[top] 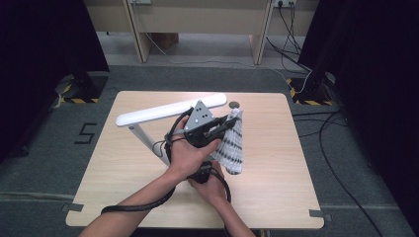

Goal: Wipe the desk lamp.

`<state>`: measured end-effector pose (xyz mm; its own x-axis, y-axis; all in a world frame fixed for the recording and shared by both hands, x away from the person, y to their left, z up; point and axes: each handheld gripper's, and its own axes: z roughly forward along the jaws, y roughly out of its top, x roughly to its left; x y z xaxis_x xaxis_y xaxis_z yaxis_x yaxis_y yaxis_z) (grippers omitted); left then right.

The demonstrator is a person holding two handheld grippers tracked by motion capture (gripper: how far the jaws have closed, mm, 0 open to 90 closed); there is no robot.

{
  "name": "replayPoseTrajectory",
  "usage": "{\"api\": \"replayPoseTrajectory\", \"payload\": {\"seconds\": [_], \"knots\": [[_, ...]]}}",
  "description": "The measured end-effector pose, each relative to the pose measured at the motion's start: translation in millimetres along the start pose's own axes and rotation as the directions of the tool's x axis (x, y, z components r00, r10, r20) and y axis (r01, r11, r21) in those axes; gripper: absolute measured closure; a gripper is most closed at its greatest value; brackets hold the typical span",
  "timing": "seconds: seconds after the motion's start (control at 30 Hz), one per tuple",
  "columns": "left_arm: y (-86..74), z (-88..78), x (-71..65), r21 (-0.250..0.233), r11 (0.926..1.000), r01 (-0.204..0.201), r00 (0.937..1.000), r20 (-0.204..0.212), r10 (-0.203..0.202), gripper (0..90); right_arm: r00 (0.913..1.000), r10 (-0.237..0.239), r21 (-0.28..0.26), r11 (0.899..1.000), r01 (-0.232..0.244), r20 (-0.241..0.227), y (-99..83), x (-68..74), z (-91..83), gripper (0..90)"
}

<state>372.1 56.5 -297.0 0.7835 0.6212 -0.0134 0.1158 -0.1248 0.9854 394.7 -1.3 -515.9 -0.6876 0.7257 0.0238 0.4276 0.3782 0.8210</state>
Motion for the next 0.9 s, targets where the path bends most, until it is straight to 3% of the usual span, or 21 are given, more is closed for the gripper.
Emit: {"api": "replayPoseTrajectory", "payload": {"seconds": [0.23, 0.53, 0.67, 0.7, 0.9], "knots": [[-7.1, -1.5, 0.9, -0.006, 0.9993, 0.036, 0.9969, -0.07, -0.036, 82.4, 1.0, 0.0, 0.002, 1.0, 0.0, 0.0, 0.0, 0.1, -0.1, 54.2], [-11.8, -9.3, 5.6, -0.046, 0.996, 0.077, 0.9899, -0.115, -0.082, 82.3, 1.0, 0.0, 0.001, 1.0, 0.0, 0.0, 0.0, 0.0, 0.0, 54.1], [-13.8, -12.8, 5.5, -0.068, 0.9944, 0.081, 0.9845, -0.15, -0.091, 82.4, 1.0, 0.0, 0.002, 1.0, 0.0, 0.0, 0.1, 0.0, -0.1, 54.1], [-14.4, -12.9, 5.5, -0.072, 0.9941, 0.081, 0.9838, -0.154, -0.092, 82.3, 1.0, -0.004, 0.024, 1.0, 0.004, 0.001, 0.7, -0.2, -1.5, 54.2], [-16.1, -13.3, 7.4, -0.082, 0.9931, 0.084, 0.9795, -0.176, -0.098, 82.3, 1.0, -0.004, 0.02, 1.0, 0.004, 0.001, 0.6, -0.1, -1.3, 54.2]]}}
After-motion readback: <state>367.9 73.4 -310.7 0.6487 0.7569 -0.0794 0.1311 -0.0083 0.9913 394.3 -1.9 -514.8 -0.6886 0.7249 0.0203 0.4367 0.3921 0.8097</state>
